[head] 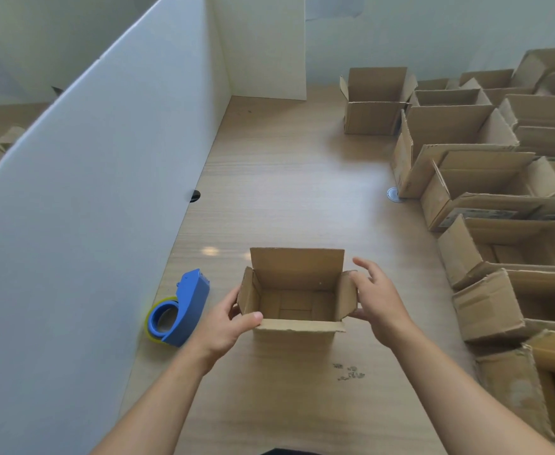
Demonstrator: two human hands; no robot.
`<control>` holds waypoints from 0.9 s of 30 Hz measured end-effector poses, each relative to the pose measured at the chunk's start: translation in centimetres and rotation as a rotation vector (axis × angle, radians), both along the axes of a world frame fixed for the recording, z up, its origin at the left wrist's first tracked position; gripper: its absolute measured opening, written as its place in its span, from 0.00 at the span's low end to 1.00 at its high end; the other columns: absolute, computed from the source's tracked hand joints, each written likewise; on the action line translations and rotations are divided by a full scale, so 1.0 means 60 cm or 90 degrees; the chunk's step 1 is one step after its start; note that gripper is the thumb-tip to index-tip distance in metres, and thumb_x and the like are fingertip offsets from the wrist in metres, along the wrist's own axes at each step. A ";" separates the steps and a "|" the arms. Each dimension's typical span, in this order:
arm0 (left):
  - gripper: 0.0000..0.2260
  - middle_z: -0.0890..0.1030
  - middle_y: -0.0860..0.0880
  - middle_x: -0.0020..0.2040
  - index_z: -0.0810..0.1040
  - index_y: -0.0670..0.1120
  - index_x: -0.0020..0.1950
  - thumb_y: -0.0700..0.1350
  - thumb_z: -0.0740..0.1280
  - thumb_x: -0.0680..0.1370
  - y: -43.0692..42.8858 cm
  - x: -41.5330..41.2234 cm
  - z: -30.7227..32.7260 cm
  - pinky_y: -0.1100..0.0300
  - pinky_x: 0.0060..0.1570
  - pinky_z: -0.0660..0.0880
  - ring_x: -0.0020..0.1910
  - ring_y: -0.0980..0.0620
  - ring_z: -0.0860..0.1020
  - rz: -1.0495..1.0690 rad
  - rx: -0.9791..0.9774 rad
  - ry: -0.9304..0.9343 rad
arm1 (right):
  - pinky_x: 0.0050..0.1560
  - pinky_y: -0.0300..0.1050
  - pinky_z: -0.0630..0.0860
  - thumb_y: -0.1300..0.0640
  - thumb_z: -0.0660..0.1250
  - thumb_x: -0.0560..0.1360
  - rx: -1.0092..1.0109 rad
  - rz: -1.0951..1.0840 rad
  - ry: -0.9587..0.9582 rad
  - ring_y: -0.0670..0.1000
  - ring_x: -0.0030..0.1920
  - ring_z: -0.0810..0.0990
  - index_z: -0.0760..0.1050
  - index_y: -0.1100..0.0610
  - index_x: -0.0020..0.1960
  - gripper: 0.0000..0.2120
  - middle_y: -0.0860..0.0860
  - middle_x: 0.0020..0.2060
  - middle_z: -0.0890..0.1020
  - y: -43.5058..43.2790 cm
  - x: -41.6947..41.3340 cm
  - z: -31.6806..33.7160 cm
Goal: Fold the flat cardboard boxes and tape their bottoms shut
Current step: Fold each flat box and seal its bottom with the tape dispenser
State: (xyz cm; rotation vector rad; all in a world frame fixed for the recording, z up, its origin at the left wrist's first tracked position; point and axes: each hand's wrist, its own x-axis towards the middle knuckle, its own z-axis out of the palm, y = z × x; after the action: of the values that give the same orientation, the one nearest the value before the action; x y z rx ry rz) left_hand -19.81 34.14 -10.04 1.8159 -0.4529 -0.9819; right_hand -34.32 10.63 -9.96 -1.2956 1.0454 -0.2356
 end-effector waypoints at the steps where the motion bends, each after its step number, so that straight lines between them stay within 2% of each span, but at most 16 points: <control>1: 0.26 0.81 0.58 0.60 0.71 0.57 0.71 0.45 0.72 0.75 0.004 -0.003 -0.001 0.57 0.62 0.72 0.61 0.59 0.77 -0.025 0.005 -0.008 | 0.41 0.52 0.82 0.58 0.58 0.81 0.001 -0.007 -0.013 0.52 0.45 0.79 0.71 0.45 0.67 0.17 0.53 0.53 0.77 -0.004 -0.006 -0.003; 3: 0.34 0.77 0.60 0.65 0.64 0.62 0.75 0.50 0.73 0.72 0.012 -0.006 -0.009 0.55 0.63 0.72 0.66 0.61 0.73 -0.050 0.044 -0.046 | 0.38 0.49 0.81 0.58 0.59 0.82 -0.004 -0.014 -0.024 0.53 0.45 0.79 0.71 0.45 0.68 0.17 0.55 0.54 0.78 -0.011 -0.018 -0.014; 4: 0.36 0.77 0.61 0.66 0.62 0.63 0.76 0.52 0.74 0.71 0.015 -0.010 -0.014 0.54 0.62 0.72 0.67 0.61 0.73 -0.053 0.063 -0.067 | 0.40 0.50 0.81 0.58 0.60 0.81 -0.032 -0.014 -0.009 0.54 0.47 0.79 0.71 0.45 0.68 0.17 0.55 0.55 0.78 -0.015 -0.025 -0.022; 6: 0.36 0.78 0.61 0.63 0.63 0.63 0.74 0.55 0.74 0.69 0.019 -0.017 -0.026 0.55 0.61 0.75 0.64 0.60 0.74 -0.043 0.097 -0.122 | 0.53 0.54 0.79 0.56 0.63 0.80 -0.214 0.040 0.095 0.55 0.54 0.79 0.71 0.47 0.70 0.18 0.55 0.59 0.78 -0.022 -0.035 -0.029; 8: 0.30 0.79 0.62 0.59 0.69 0.62 0.69 0.58 0.73 0.68 0.019 -0.022 -0.036 0.54 0.58 0.77 0.60 0.61 0.76 -0.019 0.127 -0.187 | 0.61 0.52 0.74 0.56 0.66 0.78 -0.446 0.099 0.174 0.57 0.59 0.76 0.71 0.53 0.71 0.21 0.56 0.62 0.76 -0.020 -0.040 -0.029; 11: 0.21 0.80 0.63 0.56 0.72 0.64 0.64 0.55 0.73 0.72 0.009 -0.028 -0.036 0.62 0.55 0.75 0.57 0.63 0.77 0.001 0.107 -0.204 | 0.58 0.56 0.75 0.61 0.73 0.73 -0.709 0.166 0.102 0.62 0.58 0.74 0.76 0.57 0.66 0.22 0.58 0.59 0.76 -0.005 -0.029 -0.004; 13: 0.20 0.80 0.64 0.56 0.73 0.62 0.64 0.57 0.70 0.73 0.001 -0.028 -0.030 0.64 0.54 0.74 0.57 0.64 0.77 0.010 0.077 -0.178 | 0.55 0.56 0.76 0.60 0.74 0.72 -0.804 0.206 0.042 0.61 0.57 0.74 0.78 0.57 0.63 0.19 0.56 0.58 0.77 0.012 -0.021 0.012; 15: 0.20 0.80 0.62 0.56 0.75 0.58 0.63 0.61 0.66 0.73 -0.003 -0.027 -0.022 0.62 0.55 0.74 0.59 0.62 0.77 0.034 0.069 -0.149 | 0.55 0.53 0.76 0.56 0.71 0.74 -0.821 0.259 -0.023 0.58 0.56 0.75 0.79 0.56 0.61 0.16 0.53 0.57 0.78 0.031 -0.015 0.027; 18: 0.17 0.78 0.57 0.59 0.75 0.51 0.66 0.57 0.65 0.80 -0.006 -0.023 -0.012 0.54 0.64 0.73 0.63 0.56 0.76 0.105 0.053 -0.108 | 0.52 0.50 0.78 0.46 0.63 0.78 -0.747 0.409 -0.048 0.54 0.54 0.77 0.78 0.54 0.63 0.18 0.49 0.55 0.79 0.067 -0.013 0.040; 19: 0.18 0.77 0.55 0.61 0.73 0.49 0.69 0.54 0.64 0.81 -0.007 -0.023 -0.008 0.51 0.66 0.72 0.63 0.55 0.75 0.123 0.053 -0.102 | 0.53 0.49 0.77 0.43 0.61 0.79 -0.719 0.476 -0.012 0.54 0.56 0.76 0.76 0.52 0.65 0.20 0.48 0.57 0.78 0.078 -0.013 0.041; 21: 0.16 0.78 0.55 0.60 0.73 0.50 0.69 0.51 0.63 0.82 -0.005 -0.020 -0.001 0.52 0.66 0.72 0.62 0.57 0.76 0.132 0.053 -0.108 | 0.58 0.46 0.72 0.40 0.58 0.81 -0.678 0.583 0.094 0.52 0.61 0.73 0.72 0.48 0.70 0.22 0.46 0.63 0.75 0.095 -0.008 0.036; 24: 0.13 0.80 0.57 0.58 0.75 0.54 0.65 0.53 0.64 0.81 0.007 -0.011 -0.001 0.53 0.64 0.73 0.60 0.61 0.76 0.110 0.073 -0.136 | 0.58 0.47 0.69 0.37 0.53 0.82 -0.648 0.616 0.205 0.53 0.62 0.71 0.69 0.46 0.70 0.22 0.46 0.63 0.74 0.110 0.004 0.035; 27: 0.18 0.81 0.57 0.59 0.77 0.55 0.66 0.58 0.65 0.78 0.018 -0.003 -0.004 0.53 0.63 0.74 0.60 0.61 0.77 0.100 0.090 -0.158 | 0.55 0.50 0.69 0.36 0.49 0.82 -0.618 0.650 0.291 0.55 0.60 0.73 0.71 0.44 0.67 0.22 0.48 0.61 0.75 0.116 0.016 0.030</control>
State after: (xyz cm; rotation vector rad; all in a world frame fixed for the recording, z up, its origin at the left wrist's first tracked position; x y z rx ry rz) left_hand -20.02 35.24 -10.25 2.0798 -0.3920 -0.6981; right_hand -33.34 17.58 -8.13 -2.6855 0.4719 0.4154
